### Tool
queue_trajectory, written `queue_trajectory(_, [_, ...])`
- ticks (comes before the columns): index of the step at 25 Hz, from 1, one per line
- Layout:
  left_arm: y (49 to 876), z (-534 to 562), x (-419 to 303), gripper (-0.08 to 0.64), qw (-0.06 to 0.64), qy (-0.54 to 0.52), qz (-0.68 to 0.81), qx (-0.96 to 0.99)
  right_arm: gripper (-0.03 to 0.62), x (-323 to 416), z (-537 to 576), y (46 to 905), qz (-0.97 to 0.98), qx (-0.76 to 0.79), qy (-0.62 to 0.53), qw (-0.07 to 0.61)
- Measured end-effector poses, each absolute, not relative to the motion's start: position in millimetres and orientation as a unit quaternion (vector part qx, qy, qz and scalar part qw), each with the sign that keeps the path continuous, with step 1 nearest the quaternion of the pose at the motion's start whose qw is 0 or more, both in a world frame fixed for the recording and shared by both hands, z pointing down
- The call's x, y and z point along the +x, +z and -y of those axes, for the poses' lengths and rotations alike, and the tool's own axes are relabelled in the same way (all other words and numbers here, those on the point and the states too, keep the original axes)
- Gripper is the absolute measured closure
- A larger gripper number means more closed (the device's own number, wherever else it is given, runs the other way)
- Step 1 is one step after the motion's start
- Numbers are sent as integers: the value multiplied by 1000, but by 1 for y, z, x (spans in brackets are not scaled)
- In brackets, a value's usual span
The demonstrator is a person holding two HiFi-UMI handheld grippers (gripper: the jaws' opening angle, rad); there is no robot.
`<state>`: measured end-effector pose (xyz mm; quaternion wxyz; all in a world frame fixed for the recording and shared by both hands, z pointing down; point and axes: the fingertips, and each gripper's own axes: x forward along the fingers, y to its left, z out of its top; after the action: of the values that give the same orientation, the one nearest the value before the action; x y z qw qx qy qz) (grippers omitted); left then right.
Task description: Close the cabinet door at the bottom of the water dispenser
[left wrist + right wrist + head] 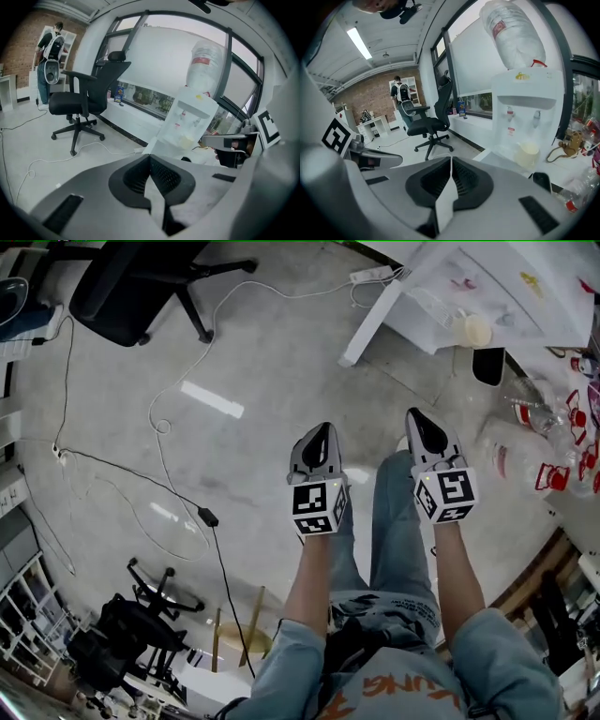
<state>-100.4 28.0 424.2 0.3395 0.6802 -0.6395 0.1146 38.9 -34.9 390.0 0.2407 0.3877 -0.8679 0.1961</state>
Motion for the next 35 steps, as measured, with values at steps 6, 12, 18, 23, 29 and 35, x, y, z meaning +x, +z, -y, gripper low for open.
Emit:
queue_trajectory(6, [476,-37,-92,549,355,121,621,688,561,31,14,452,864,369,210,271])
queue_trajectory(12, [516,-38,-96,549,343,154,593,712,561,29,13,505,847,394,229,274])
queue_trajectory(18, [544,-41,-100,549,344,163,590,712,561,20,10,547,844,398,237,271])
queue_trajectory(23, [564,-41,-102,549,343,173,583,716,561,9,10,577,842,403,239,268])
queue_trajectory(29, [584,-38,-110,549,340,189,573,721,560,-8,18,611,838,410,245,266])
queue_trajectory(35, [595,-35,-119,549,339,202,559,729,481,-28,28,638,835,411,264,253])
